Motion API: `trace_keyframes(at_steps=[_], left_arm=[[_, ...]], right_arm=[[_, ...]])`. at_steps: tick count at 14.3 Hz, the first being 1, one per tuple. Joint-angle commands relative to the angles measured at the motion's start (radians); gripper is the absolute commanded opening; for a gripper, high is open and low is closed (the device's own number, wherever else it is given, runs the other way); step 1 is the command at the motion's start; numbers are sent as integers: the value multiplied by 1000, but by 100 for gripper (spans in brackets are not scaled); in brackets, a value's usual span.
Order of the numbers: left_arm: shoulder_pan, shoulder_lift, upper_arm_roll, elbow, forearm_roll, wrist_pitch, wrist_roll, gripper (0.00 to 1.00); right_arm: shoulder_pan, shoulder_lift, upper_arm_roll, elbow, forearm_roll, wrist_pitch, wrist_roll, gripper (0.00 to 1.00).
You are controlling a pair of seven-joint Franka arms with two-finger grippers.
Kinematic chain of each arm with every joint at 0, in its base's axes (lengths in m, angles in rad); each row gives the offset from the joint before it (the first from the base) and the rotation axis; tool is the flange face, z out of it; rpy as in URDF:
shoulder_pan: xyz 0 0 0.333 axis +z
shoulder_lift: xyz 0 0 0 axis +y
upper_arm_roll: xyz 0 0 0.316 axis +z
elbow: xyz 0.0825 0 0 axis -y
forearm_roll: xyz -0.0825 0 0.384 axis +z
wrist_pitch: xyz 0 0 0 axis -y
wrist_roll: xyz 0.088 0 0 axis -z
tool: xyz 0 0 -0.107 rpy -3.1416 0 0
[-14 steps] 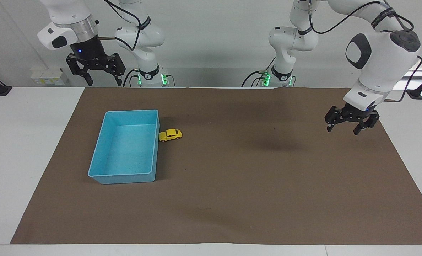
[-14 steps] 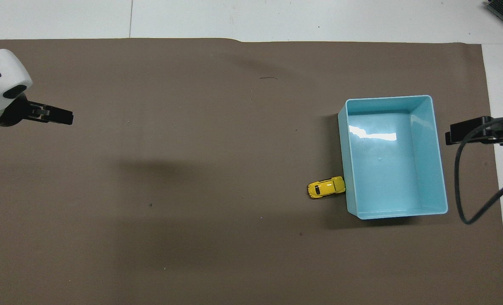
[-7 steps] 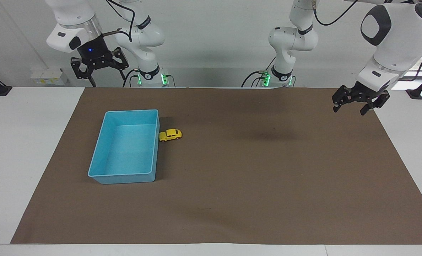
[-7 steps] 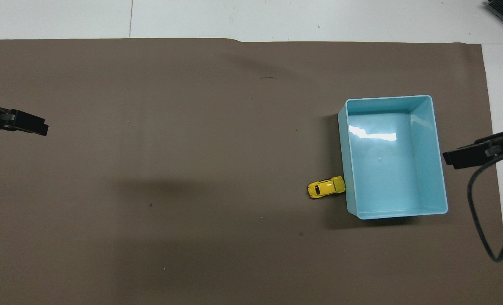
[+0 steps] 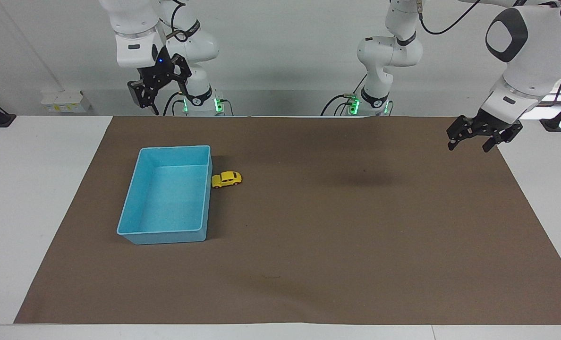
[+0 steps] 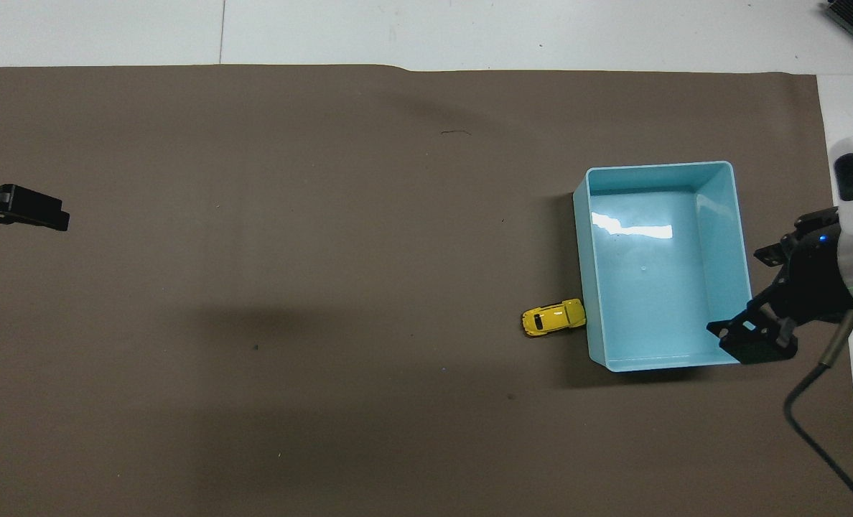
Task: Wind up and store yellow beetle car
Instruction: 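Reach the right gripper toward the yellow car beside the bin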
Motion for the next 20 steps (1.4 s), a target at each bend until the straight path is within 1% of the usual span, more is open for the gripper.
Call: trace_keyframes(at_steps=[1,3,5,7,8,11,14,18,20], left_arm=[[88,-7,-110,5,26,-21,-28,100],[85,-10,-110,2,29,-27,-28,100],[38,-13,-91,2,29,-35,-31,100],[-62,-33,16,7,27,-53,-35,100],[-79,-36,37,7,27,-56,-38,100],[-71,-50,33,-4,24,-56,-45,100],[-67,-48,35,0,23,-58,-52,100],[-68,-47,36,0,23,-58,-54,100],[-67,-47,36,0,23,-58,-54,100]], right_arm=[[18,-55,0,-100,10,61,-125,100],[39,-64,0,-134,10,85,-184,100],[49,-62,1,-155,10,104,-233,100],[72,-62,3,-201,10,157,-299,100],[79,-62,3,-223,10,176,-308,100],[105,-53,5,-283,7,248,-334,100],[161,-38,6,-371,5,357,-333,100],[182,-9,6,-456,-9,461,-359,100],[181,-6,6,-473,-10,483,-379,100]])
